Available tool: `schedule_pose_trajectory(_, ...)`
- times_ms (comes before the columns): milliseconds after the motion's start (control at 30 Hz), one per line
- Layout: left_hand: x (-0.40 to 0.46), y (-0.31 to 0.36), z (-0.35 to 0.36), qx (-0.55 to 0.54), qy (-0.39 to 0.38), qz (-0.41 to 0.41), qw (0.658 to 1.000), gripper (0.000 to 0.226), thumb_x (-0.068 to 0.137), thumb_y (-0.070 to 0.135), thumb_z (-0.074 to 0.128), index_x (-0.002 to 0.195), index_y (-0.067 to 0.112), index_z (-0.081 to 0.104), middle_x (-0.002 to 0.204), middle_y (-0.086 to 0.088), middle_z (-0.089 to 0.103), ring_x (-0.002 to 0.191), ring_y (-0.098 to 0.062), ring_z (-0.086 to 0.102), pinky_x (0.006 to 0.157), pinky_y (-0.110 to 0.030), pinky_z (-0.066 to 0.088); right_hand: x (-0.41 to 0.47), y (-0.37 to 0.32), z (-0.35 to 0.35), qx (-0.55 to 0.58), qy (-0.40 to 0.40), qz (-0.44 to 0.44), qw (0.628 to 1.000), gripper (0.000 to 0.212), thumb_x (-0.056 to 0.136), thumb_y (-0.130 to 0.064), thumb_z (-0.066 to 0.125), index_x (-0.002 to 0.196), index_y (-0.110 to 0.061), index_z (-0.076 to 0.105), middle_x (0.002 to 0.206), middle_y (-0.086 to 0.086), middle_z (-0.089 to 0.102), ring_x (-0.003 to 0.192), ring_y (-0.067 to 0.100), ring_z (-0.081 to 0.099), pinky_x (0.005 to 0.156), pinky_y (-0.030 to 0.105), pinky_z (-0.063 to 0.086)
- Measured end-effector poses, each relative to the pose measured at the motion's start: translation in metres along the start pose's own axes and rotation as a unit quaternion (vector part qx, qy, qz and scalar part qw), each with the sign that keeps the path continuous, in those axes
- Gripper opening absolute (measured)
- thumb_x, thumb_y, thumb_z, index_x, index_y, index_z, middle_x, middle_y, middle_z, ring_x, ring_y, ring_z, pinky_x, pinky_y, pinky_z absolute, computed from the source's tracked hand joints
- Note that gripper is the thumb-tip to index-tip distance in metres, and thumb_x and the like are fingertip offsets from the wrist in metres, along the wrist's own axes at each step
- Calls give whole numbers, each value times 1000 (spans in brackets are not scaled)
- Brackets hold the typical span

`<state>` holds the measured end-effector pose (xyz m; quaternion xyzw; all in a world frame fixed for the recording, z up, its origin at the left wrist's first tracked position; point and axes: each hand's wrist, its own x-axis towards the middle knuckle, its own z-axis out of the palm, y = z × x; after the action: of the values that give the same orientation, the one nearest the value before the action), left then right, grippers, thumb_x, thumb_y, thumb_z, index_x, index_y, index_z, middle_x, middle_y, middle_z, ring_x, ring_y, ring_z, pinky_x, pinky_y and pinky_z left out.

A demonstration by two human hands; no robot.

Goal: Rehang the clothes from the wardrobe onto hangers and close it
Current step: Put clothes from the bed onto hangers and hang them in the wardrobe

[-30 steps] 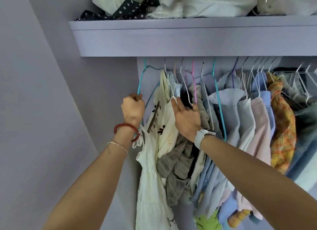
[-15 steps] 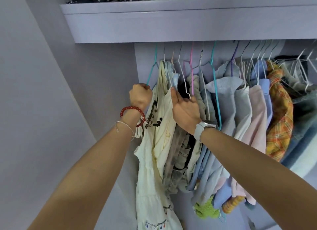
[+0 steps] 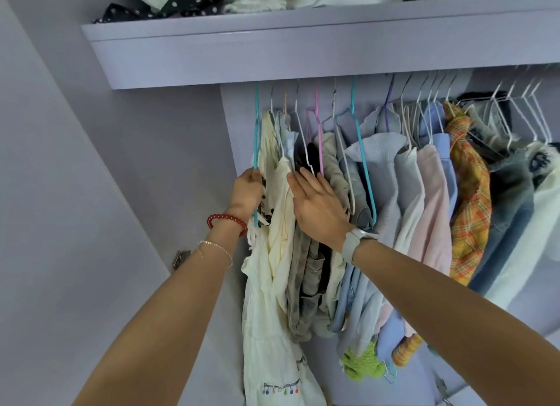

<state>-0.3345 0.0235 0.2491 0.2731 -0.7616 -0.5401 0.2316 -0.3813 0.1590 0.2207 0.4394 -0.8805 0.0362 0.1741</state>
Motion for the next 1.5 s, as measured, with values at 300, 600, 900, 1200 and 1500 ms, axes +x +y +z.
schedule_pose_trajectory(300,-92,-24,34,293,104,279,908,51,88,18,49,138,12,40,144,-16,35,134,-35,28,105,-55,19,-124,9,-12,141,116,140,973,48,84,-3,44,132,1,43,142,21,36,134,39,29,111,55,22)
schedule_pose_trajectory(600,-256,-48,183,366,-243,372,818,54,94,33,40,145,23,25,154,-5,17,141,-22,11,111,-49,6,-388,61,-38,60,48,431,899,45,93,-11,41,137,-9,39,148,10,31,140,28,22,114,45,13)
schedule_pose_trajectory(900,-534,-51,335,294,-602,559,488,45,97,29,35,140,16,34,150,-4,25,133,-22,30,103,-35,33,-716,58,-84,35,7,665,746,33,87,-6,51,119,-2,58,125,16,57,122,34,49,102,48,34)
schedule_pose_trajectory(1200,-754,18,483,253,-607,614,436,46,96,33,35,141,20,31,150,-5,25,135,-22,25,107,-38,24,-936,72,-158,-33,28,824,565,41,92,-17,44,132,-12,46,139,7,45,133,21,35,107,37,27)
schedule_pose_trajectory(1500,-875,54,634,242,-642,602,408,47,96,29,36,140,13,30,146,-6,29,134,-24,27,108,-40,28,-1059,149,-175,9,94,885,455,42,94,-13,38,137,-9,39,142,7,41,130,25,37,107,33,30)
